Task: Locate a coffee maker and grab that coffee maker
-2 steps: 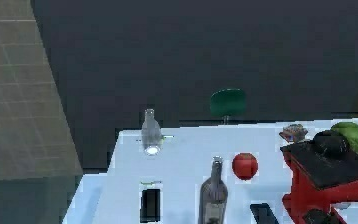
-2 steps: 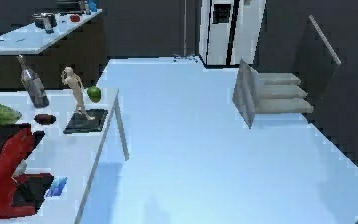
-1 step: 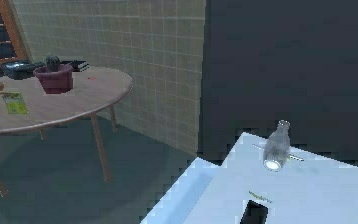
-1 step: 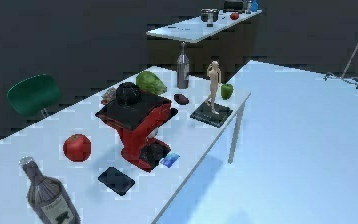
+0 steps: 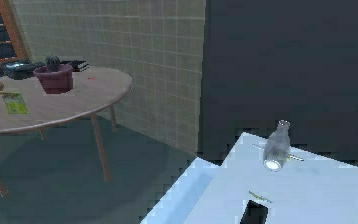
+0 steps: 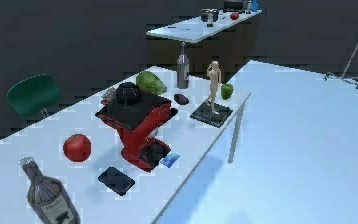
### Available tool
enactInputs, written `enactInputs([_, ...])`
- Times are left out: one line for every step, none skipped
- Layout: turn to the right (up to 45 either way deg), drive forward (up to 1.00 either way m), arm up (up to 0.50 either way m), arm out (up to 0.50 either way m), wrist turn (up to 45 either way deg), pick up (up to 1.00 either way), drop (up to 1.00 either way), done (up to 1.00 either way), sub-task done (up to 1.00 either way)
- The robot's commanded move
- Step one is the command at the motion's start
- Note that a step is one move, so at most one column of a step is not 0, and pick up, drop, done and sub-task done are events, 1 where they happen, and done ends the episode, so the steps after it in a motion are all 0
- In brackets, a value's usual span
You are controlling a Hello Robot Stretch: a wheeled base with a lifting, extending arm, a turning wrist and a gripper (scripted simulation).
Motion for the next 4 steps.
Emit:
enactInputs([0.0, 0.0, 0.38, 0.0, 0.0, 0.0, 0.0, 0.0, 0.0])
enactInputs([0.0, 0.0, 0.0, 0.26, 0.0, 0.0, 0.0, 0.0, 0.0])
enactInputs([0.0, 0.0, 0.0, 0.0, 45.0, 0.0, 0.0, 0.0, 0.0])
enactInputs([0.0, 0.0, 0.0, 0.0, 45.0, 0.0, 0.0, 0.0, 0.0])
